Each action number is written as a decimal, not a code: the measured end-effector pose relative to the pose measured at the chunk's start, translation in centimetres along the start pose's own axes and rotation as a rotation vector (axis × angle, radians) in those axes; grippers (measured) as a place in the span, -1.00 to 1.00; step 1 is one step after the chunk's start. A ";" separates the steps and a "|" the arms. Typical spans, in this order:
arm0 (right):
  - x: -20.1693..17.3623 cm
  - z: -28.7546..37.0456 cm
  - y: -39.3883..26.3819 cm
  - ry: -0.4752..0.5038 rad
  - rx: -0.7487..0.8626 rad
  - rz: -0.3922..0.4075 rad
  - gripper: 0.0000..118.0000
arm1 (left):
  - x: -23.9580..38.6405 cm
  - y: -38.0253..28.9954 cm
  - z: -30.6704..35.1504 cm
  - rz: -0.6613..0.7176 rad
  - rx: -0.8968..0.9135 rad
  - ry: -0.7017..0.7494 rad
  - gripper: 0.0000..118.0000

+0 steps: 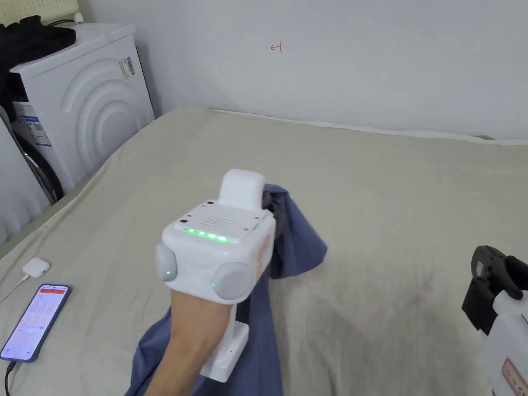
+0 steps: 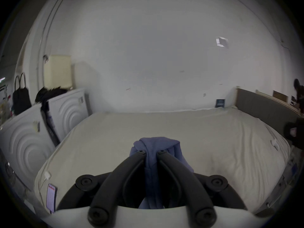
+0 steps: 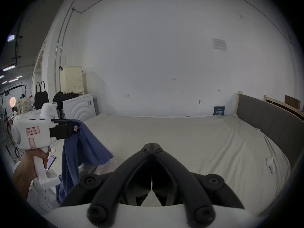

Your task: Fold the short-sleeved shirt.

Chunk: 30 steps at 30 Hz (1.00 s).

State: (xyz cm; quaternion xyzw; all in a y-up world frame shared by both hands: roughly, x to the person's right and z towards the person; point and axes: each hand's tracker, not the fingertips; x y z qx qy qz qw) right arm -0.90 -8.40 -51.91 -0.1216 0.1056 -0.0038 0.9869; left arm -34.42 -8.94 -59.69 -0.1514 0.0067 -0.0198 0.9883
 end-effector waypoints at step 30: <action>10.1 6.5 -3.3 -0.199 -0.067 -0.020 -1.00 | 35.6 -17.6 -3.0 -0.222 -0.427 -0.530 -0.82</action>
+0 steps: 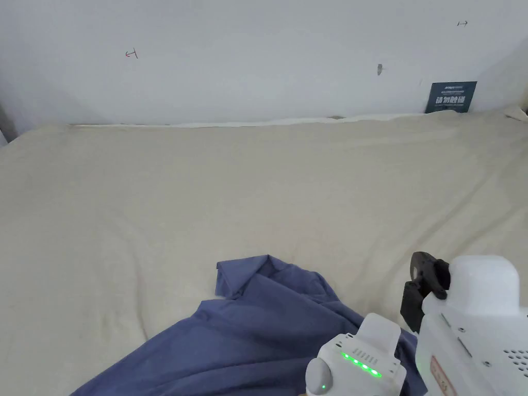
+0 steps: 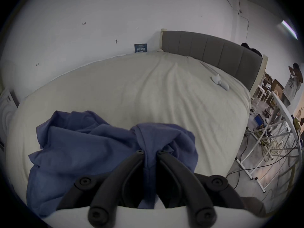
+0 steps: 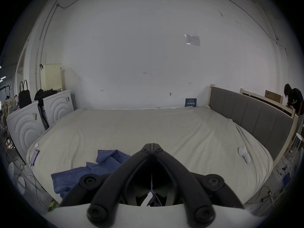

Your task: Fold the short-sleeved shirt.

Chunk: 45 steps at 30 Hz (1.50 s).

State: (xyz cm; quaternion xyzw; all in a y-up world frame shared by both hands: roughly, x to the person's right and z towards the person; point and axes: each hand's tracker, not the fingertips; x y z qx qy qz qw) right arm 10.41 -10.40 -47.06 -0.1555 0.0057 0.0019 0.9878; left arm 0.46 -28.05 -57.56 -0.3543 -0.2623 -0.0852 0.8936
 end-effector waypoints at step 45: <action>-9.4 14.3 6.0 0.124 0.260 -0.005 -1.00 | -14.9 -7.4 45.3 0.292 0.650 0.782 -1.00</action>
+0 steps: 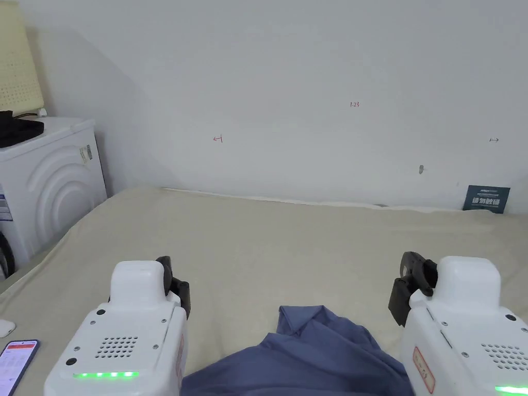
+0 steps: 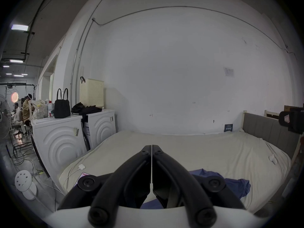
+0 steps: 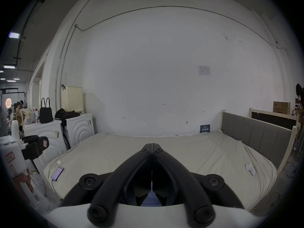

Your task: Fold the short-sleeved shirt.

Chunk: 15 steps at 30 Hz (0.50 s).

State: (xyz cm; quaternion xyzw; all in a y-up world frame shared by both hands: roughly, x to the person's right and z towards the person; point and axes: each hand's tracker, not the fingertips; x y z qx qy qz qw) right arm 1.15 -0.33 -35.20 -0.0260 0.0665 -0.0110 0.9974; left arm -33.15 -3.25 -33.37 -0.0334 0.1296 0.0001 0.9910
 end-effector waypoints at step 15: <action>-0.9 -4.1 -4.3 0.038 -0.129 0.021 -1.00 | -3.3 -15.9 -14.9 -0.065 -0.572 -0.040 -0.73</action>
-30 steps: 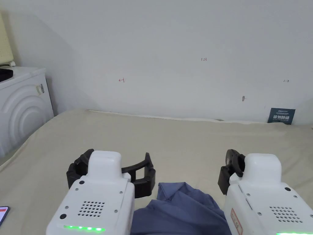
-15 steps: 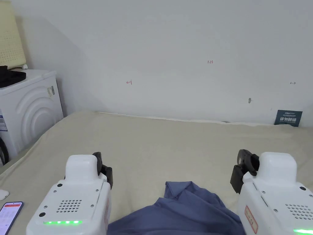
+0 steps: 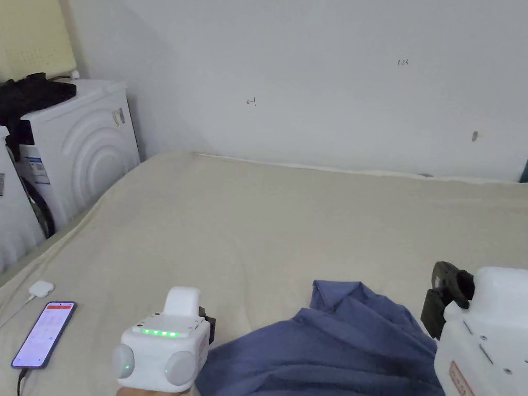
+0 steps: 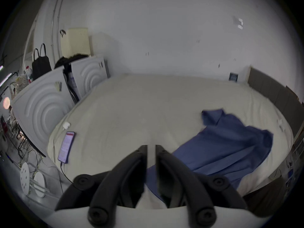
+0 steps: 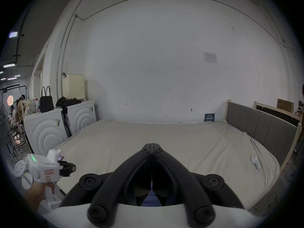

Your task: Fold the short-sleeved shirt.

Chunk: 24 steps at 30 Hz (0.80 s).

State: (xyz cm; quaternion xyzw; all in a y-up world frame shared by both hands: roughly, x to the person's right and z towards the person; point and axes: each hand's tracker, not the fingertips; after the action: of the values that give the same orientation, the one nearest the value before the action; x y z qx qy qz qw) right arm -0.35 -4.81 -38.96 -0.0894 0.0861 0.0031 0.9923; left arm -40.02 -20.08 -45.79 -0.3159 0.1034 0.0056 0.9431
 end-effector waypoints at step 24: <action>-1.1 -3.9 -3.7 0.062 -0.141 0.038 -0.99 | 3.2 -7.9 -8.0 -0.069 -0.180 -0.048 -0.98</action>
State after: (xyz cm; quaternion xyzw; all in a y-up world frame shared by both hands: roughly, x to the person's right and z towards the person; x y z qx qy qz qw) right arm -2.01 -9.11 -41.92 -0.1573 0.1179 0.0254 0.9802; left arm -37.79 -31.34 -47.93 -0.4024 0.0691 -0.0102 0.9128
